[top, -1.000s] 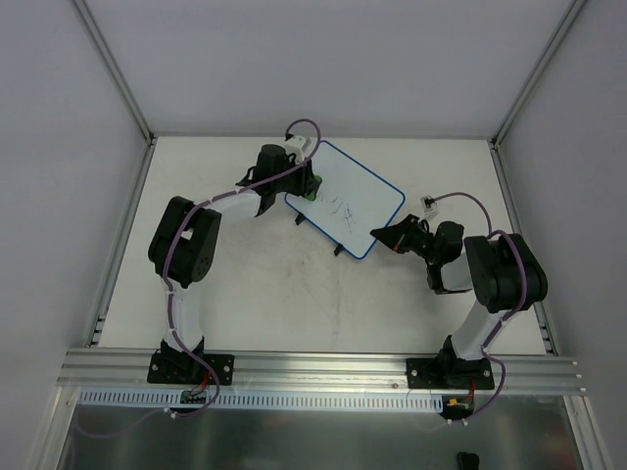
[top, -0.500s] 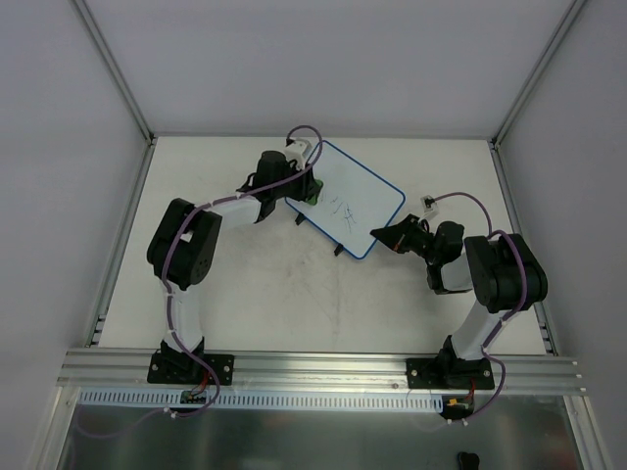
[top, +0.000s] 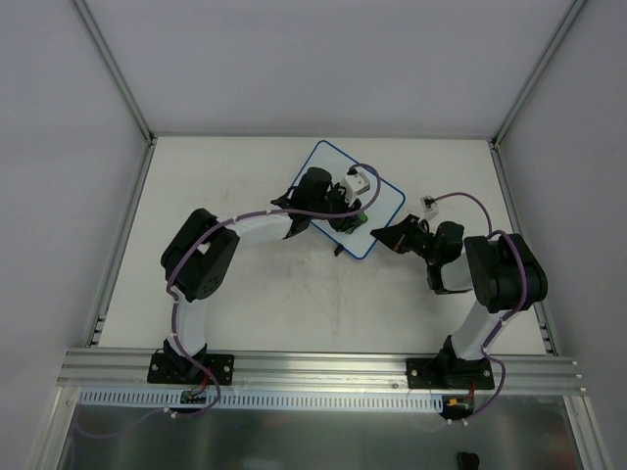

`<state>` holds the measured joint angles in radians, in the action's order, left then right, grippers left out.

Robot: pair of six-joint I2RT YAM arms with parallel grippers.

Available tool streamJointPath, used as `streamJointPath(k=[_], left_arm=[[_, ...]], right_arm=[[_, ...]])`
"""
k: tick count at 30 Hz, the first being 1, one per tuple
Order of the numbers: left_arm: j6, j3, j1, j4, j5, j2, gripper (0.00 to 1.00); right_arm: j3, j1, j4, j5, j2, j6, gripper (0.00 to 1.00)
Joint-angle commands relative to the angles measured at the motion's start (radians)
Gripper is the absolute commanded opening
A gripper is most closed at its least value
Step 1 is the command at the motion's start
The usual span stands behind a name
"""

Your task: Erase the whiteboard

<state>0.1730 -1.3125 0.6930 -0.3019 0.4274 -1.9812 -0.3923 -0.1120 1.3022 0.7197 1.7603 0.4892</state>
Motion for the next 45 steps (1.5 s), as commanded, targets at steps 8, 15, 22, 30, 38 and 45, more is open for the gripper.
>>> streamJointPath(k=[8, 15, 22, 30, 38, 45], left_arm=[[-0.303, -0.094, -0.205, 0.067, -0.053, -0.087, 0.0], [-0.386, -0.019, -0.274, -0.003, -0.125, -0.057, 0.0], [-0.38, 0.022, -0.267, -0.032, -0.067, -0.039, 0.0], [-0.314, 0.012, -0.158, 0.052, -0.142, 0.002, 0.0], [-0.078, -0.022, 0.006, 0.174, -0.239, -0.025, 0.0], [-0.07, -0.002, 0.042, 0.19, -0.199, -0.034, 0.0]], right_arm=[[0.003, -0.003, 0.229, 0.004, -0.035, -0.032, 0.0], [0.004, -0.003, 0.229, 0.003, -0.036, -0.037, 0.0], [0.004, -0.002, 0.229, 0.004, -0.036, -0.034, 0.0], [0.007, 0.0, 0.229, 0.004, -0.038, -0.034, 0.0], [0.007, 0.0, 0.229, 0.007, -0.038, -0.032, 0.0], [0.006, 0.002, 0.229, 0.006, -0.036, -0.031, 0.0]])
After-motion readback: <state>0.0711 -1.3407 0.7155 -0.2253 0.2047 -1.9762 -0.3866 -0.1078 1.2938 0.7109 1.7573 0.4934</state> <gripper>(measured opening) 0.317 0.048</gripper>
